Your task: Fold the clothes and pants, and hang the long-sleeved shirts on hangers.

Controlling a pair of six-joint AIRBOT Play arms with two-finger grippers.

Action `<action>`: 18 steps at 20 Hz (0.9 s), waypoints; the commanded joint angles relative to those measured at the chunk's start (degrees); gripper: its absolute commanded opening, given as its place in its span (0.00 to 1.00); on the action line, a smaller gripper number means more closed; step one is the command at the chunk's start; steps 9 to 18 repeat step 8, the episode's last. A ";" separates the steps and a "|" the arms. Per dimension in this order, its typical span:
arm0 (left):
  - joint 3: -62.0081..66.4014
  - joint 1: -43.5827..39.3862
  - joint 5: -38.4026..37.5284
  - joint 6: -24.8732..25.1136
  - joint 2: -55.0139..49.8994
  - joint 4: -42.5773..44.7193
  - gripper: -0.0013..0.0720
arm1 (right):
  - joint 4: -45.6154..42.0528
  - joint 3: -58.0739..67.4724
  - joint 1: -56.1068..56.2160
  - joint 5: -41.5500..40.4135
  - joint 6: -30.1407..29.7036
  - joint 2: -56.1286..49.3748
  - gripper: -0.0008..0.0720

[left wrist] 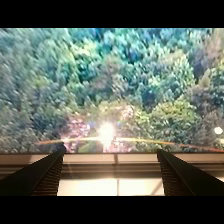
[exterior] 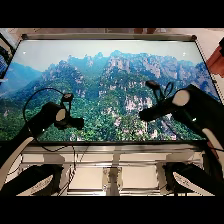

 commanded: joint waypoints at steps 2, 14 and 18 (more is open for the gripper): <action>-1.40 -0.09 0.55 0.04 0.04 -1.27 0.89 | -1.07 -5.51 8.85 -4.70 5.35 0.11 0.04; -1.40 -0.09 0.52 0.07 0.04 -1.25 0.89 | -0.92 -5.73 11.91 -5.60 6.45 0.11 0.04; -1.40 -0.09 0.52 0.07 0.04 -1.25 0.89 | -0.92 -5.73 11.91 -5.60 6.45 0.11 0.04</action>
